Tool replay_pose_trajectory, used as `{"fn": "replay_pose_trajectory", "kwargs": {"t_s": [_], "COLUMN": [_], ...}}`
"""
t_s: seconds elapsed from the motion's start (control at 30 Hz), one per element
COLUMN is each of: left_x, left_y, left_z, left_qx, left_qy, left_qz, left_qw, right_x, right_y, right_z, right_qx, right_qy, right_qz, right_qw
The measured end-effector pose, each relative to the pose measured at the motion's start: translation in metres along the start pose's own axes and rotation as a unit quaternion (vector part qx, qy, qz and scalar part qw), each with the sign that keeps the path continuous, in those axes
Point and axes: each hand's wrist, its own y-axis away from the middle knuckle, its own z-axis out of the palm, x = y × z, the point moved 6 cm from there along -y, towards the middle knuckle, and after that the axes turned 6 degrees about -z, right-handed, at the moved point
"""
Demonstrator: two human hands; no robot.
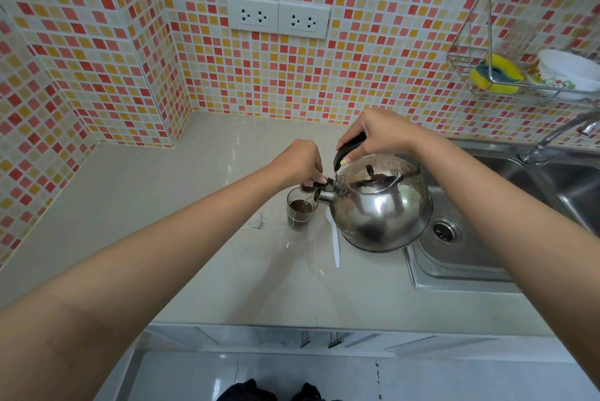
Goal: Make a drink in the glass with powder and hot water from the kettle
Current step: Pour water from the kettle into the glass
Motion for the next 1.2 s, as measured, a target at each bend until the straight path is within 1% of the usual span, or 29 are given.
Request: {"fn": "replay_pose_trajectory", "kwargs": {"t_s": [0.3,0.43,0.57,0.7,0.83,0.97,1.07,1.2], "left_x": [-0.002,-0.005,-0.007,-0.008,-0.003,0.006,0.013,0.017], "left_y": [-0.001,-0.003,-0.006,-0.012,-0.023,-0.039,-0.056,-0.080], "left_z": [0.000,0.000,-0.004,-0.014,-0.032,-0.053,-0.063,-0.068], "left_qx": [0.003,0.000,0.003,0.014,0.038,0.062,0.068,0.073], "left_qy": [0.006,0.016,0.050,0.091,0.135,0.181,0.191,0.173], "left_qz": [-0.002,-0.001,-0.004,-0.009,0.000,0.010,0.005,-0.009], "left_qw": [1.000,1.000,0.999,0.996,0.990,0.982,0.979,0.982], "right_x": [0.005,0.008,0.013,0.026,0.042,0.058,0.071,0.087], "right_y": [0.000,0.004,0.009,0.013,0.014,0.009,0.002,-0.013], "right_z": [0.002,0.002,-0.001,-0.012,-0.031,-0.050,-0.055,-0.053], "right_qx": [-0.001,0.004,0.009,0.036,0.072,0.091,0.112,0.144], "right_qy": [-0.016,-0.048,-0.088,-0.099,-0.086,-0.068,-0.075,-0.107], "right_qz": [0.004,-0.002,0.004,0.022,0.048,0.072,0.083,0.091], "right_qw": [1.000,0.999,0.996,0.994,0.993,0.991,0.987,0.980]}}
